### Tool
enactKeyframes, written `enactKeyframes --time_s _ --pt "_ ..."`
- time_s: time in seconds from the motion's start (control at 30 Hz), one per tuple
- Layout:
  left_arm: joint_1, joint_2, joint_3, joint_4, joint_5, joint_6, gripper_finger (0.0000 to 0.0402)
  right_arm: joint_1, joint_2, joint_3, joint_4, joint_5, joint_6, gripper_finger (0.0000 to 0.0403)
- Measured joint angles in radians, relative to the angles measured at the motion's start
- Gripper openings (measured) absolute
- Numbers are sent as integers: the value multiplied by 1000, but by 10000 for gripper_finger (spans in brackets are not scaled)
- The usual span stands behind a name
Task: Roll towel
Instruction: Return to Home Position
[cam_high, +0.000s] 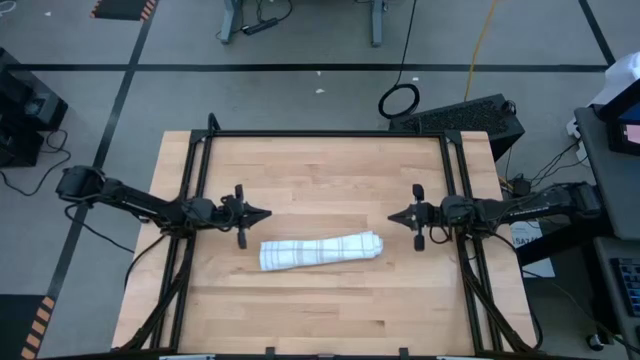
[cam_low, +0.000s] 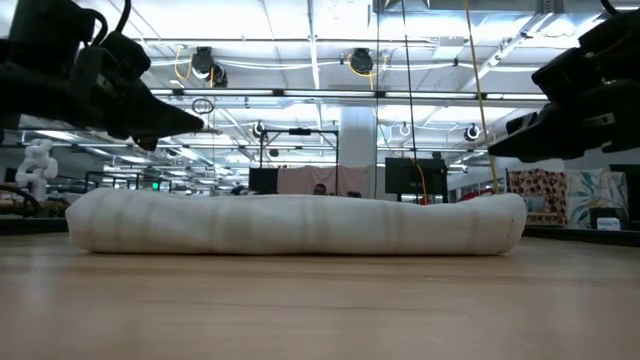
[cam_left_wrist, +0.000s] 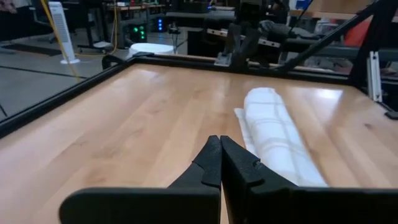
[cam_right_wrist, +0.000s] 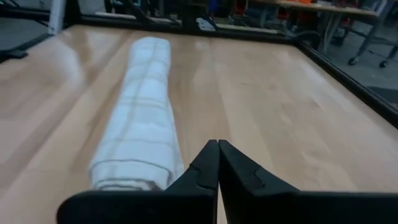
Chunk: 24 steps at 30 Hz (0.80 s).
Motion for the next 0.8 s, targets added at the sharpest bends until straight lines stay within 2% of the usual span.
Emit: enactKeyframes --time_s 0.2,0.47,0.6,0.8 --pt "-26 -129 0 -109 2 -2 0 0 -93 0 -37 -43 -14 0" --pt "-73 -339 0 -343 -49 6 0 0 -311 0 -228 -59 8 0" --pt "-79 -426 0 -389 -51 65 0 0 -401 0 -238 -121 -8 0" --pt "-78 -540 -1 -418 -49 147 0 0 -467 1 -240 -122 -38 0"
